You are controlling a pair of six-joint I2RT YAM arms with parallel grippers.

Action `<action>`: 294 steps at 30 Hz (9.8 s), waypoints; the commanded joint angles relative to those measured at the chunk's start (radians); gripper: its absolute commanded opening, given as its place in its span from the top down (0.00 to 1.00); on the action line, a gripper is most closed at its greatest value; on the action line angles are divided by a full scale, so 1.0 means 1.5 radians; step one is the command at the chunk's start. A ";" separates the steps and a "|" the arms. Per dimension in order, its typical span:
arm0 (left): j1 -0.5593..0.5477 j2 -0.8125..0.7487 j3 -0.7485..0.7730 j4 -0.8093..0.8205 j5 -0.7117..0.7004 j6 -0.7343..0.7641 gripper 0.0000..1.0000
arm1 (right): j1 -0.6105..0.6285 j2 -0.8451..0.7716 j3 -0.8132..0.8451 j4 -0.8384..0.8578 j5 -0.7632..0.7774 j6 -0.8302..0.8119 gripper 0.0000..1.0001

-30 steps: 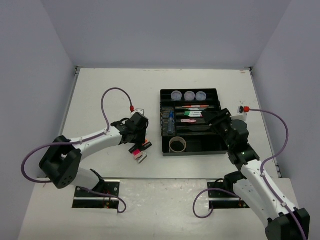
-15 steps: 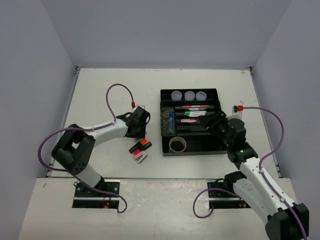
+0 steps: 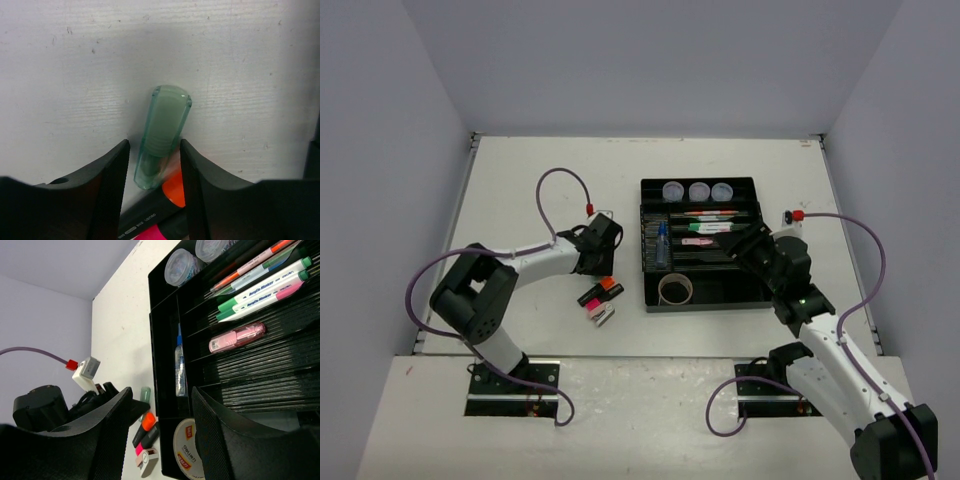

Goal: Sort the stationery into containers
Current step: Pick up the stationery from the center of the board, then place the stationery in the storage box, then move the pen to the center of the board, then pick up the pen from the center of the board, then place the pen in the storage box.

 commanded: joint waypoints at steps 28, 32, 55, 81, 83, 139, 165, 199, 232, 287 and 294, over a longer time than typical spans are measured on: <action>-0.059 -0.367 -0.103 0.245 0.242 0.078 1.00 | 0.193 0.219 0.108 0.219 -0.145 0.059 0.34; -0.073 -0.364 -0.115 0.285 0.291 0.074 1.00 | 0.230 0.230 0.132 0.213 -0.068 0.086 0.38; -0.131 -0.365 -0.095 0.292 0.233 0.079 0.95 | 0.330 0.266 0.159 0.121 0.040 0.101 0.99; -0.130 -0.500 0.016 -0.160 -0.128 0.011 0.00 | 0.104 0.361 0.127 -0.004 0.350 0.404 1.00; -0.130 -0.499 0.007 -0.171 -0.138 0.006 0.00 | 0.103 0.398 0.148 -0.002 0.345 0.411 1.00; -0.130 -0.305 -0.082 -0.109 -0.014 -0.044 0.08 | 0.093 0.205 0.162 0.052 0.070 -0.059 0.36; -0.077 -0.140 -0.075 -0.065 -0.051 -0.031 0.36 | 0.092 0.031 0.046 0.009 -0.181 -0.198 0.39; -0.057 -0.084 -0.046 -0.022 0.075 0.048 0.52 | 0.092 0.040 0.047 0.013 -0.201 -0.200 0.39; -0.096 -0.207 0.031 0.015 0.079 -0.029 1.00 | 0.137 0.105 -0.023 0.198 -0.327 -0.121 0.41; -0.051 -0.432 0.026 -0.093 -0.050 -0.129 0.00 | 0.230 0.418 0.203 -0.173 0.405 0.691 1.00; -0.036 -0.418 0.008 -0.115 -0.057 -0.118 0.00 | 0.208 0.463 0.229 -0.172 0.375 0.708 1.00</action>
